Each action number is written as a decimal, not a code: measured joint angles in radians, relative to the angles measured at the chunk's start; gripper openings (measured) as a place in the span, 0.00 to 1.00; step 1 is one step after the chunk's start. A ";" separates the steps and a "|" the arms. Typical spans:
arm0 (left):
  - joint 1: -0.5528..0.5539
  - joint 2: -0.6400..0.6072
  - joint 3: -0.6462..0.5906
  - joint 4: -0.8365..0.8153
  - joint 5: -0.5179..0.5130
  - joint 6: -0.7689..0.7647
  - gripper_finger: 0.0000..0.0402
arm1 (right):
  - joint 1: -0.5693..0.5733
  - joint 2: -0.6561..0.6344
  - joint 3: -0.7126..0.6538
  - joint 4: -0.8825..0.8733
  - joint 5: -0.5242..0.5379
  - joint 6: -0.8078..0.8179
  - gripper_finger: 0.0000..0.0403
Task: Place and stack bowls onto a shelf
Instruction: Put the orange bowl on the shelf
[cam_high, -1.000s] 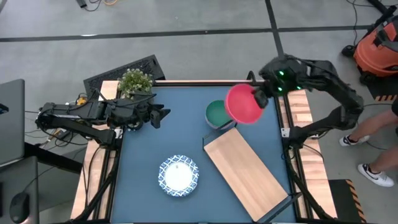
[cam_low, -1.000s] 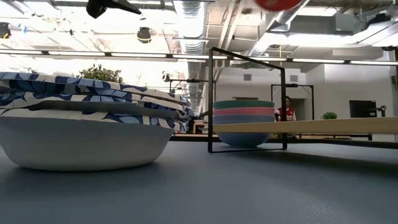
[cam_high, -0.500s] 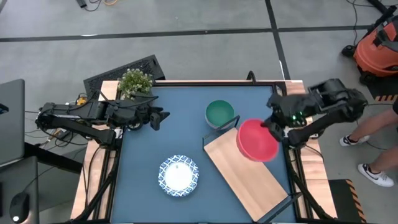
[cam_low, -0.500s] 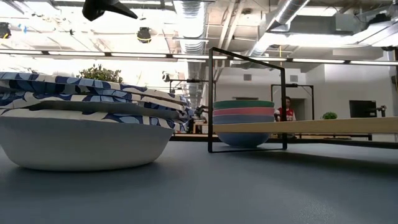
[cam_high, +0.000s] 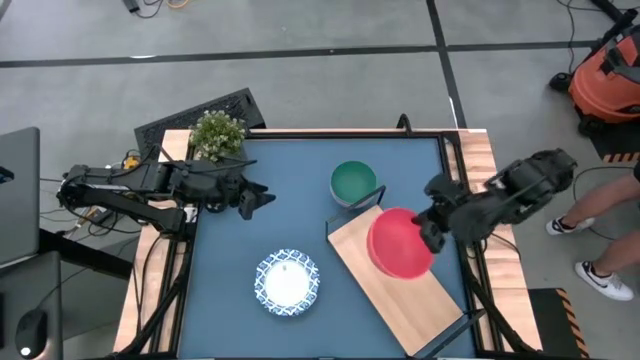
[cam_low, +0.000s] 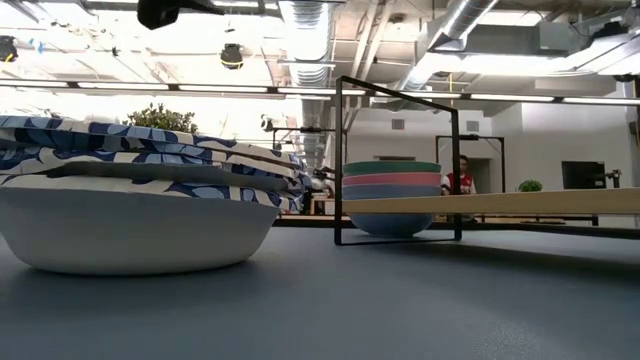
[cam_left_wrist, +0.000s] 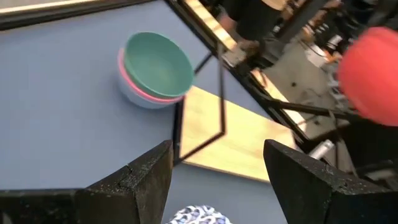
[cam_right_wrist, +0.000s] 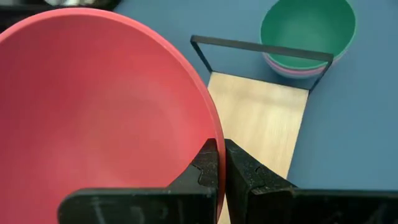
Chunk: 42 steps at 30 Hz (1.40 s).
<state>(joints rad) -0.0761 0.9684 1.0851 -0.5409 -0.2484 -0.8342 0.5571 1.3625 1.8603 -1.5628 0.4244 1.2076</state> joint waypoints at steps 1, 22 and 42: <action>0.000 0.000 0.000 0.011 0.012 0.006 0.59 | -0.010 0.015 0.000 -0.002 0.000 -0.003 0.07; -0.039 0.150 0.000 0.462 0.251 0.081 0.59 | -0.049 0.213 -0.008 -0.003 -0.084 -0.073 0.07; -0.038 0.175 0.000 0.437 0.318 0.107 0.59 | 0.360 0.181 -0.456 0.112 -0.305 0.713 0.07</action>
<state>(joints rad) -0.1143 1.1431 1.0847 -0.1036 0.0691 -0.7271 0.9167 1.5431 1.4047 -1.4509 0.1195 1.9202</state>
